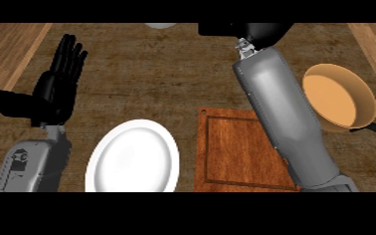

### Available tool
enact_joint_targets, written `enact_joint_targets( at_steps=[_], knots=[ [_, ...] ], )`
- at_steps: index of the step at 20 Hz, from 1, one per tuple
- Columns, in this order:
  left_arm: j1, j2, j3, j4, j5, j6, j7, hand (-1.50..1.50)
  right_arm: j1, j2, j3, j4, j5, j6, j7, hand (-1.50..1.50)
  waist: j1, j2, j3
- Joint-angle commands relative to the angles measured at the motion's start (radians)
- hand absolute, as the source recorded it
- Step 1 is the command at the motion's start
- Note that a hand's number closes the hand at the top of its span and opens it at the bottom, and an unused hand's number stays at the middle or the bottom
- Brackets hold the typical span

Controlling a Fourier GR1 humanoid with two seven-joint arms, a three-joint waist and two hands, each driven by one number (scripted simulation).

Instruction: Pick the squash from the cutting board and place it in the pot

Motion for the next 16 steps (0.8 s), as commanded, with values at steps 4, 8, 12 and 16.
enact_joint_targets(
  at_steps=[4, 8, 12, 16],
  knots=[
    [0.029, 0.02, 0.033, -0.015, 0.014, -0.004, 0.015, 0.0, 0.087, -0.055, -0.104, -0.11, 0.002, 0.083, 0.061, 1.5, -0.042, -0.009, 0.002],
    [0.02, 0.019, 0.046, -0.044, 0.012, 0.015, 0.023, 0.0, 0.263, -0.058, -0.1, -0.275, 0.002, 0.104, 0.017, 1.5, -0.055, -0.011, 0.003],
    [0.02, -0.029, -0.014, -0.055, -0.051, 0.064, 0.031, 0.0, 0.31, -0.158, -0.187, -0.388, -0.061, 0.135, -0.078, 1.5, -0.048, -0.008, 0.003],
    [-0.011, 0.031, 0.054, -0.021, 0.008, 0.002, 0.047, 0.0, 0.49, -0.214, -0.236, -0.541, -0.172, 0.106, -0.202, 1.5, -0.051, -0.007, 0.003]
  ],
)
